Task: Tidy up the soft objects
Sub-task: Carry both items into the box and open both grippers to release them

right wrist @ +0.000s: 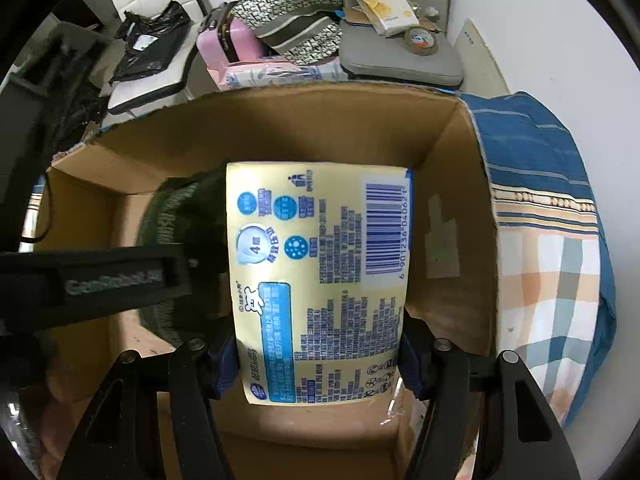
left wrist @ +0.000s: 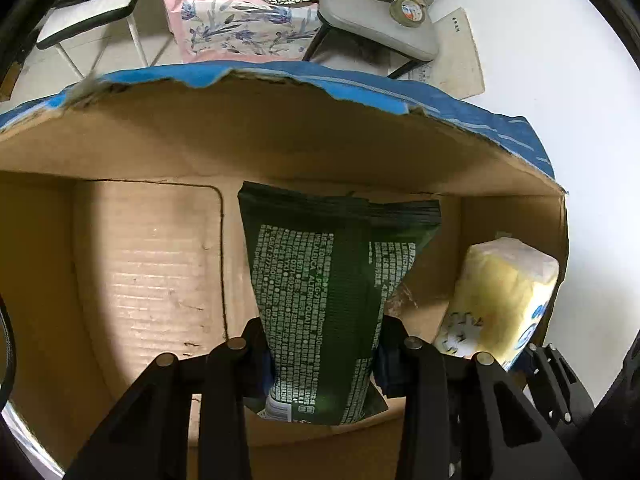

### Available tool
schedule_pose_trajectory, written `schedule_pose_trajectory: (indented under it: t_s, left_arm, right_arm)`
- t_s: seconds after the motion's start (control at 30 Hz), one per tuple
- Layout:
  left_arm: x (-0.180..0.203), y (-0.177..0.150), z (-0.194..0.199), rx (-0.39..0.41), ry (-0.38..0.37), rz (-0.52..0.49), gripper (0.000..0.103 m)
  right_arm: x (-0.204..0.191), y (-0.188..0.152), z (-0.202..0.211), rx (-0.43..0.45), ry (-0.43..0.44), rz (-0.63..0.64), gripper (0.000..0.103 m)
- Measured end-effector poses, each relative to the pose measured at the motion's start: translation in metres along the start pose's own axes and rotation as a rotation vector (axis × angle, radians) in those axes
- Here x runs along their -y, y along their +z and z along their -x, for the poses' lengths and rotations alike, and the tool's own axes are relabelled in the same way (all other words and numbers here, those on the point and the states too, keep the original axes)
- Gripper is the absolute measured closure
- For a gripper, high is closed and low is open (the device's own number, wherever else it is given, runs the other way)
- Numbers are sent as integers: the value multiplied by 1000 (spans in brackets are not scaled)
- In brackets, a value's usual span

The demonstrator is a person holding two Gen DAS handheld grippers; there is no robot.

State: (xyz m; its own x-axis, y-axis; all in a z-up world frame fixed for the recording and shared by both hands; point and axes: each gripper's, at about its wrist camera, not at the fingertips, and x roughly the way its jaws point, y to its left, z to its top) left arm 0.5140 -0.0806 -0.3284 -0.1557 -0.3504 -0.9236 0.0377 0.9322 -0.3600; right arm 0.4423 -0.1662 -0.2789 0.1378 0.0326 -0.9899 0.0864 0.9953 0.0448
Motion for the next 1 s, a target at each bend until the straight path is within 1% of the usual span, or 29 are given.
schedule_pose_trajectory:
  t_s: [0.1, 0.2, 0.23, 0.27, 0.3, 0.33, 0.4, 0.47, 0.5, 0.53, 0.57, 0.67, 0.7, 0.87, 1.0]
  left_arm:
    - [-1, 3, -1, -4, 0, 4, 69]
    - [-6, 5, -3, -20, 19, 16, 68]
    - [-7, 5, -3, -25, 24, 19, 67]
    - [-8, 6, -4, -29, 24, 22, 63]
    - [-8, 6, -3, -28, 26, 25, 62]
    - [-8, 6, -2, -20, 34, 28, 62]
    - [-9, 5, 3, -5, 55, 22, 57]
    - [-9, 1, 9, 11, 85, 19, 41]
    - [-10, -1, 12, 20, 94, 16, 37]
    - [-11, -3, 15, 30, 103, 15, 32]
    - [-13, -7, 20, 45, 124, 13, 25]
    - [-15, -18, 29, 80, 181, 2, 15]
    - [-17, -27, 36, 104, 207, -1, 14]
    - [-24, -57, 57, 193, 279, -13, 14]
    - [-22, -84, 73, 258, 313, -32, 14]
  right_arm:
    - [-4, 1, -6, -18, 13, 6, 37]
    - [-6, 1, -13, -24, 6, 8, 37]
    - [-6, 2, -15, -21, 2, 9, 37]
    - [-7, 2, -17, -21, -2, 10, 36]
    - [-7, 3, -18, -25, -2, 12, 35]
    - [-8, 2, -17, -25, 0, 12, 34]
    - [-9, 2, -13, -10, -12, 15, 33]
    - [-12, 1, -9, -5, -9, 17, 31]
    - [-13, 0, -6, -3, -13, 18, 25]
    - [-14, -2, -4, 2, -21, 19, 17]
    - [-15, -4, 0, 10, -28, 20, 14]
    - [-17, -14, 10, 21, -46, 29, 7]
    - [-17, -18, 14, 24, -43, 31, 0]
    - [-15, -40, 30, 38, -43, 19, 0]
    - [-17, -60, 52, 83, -48, 24, 0]
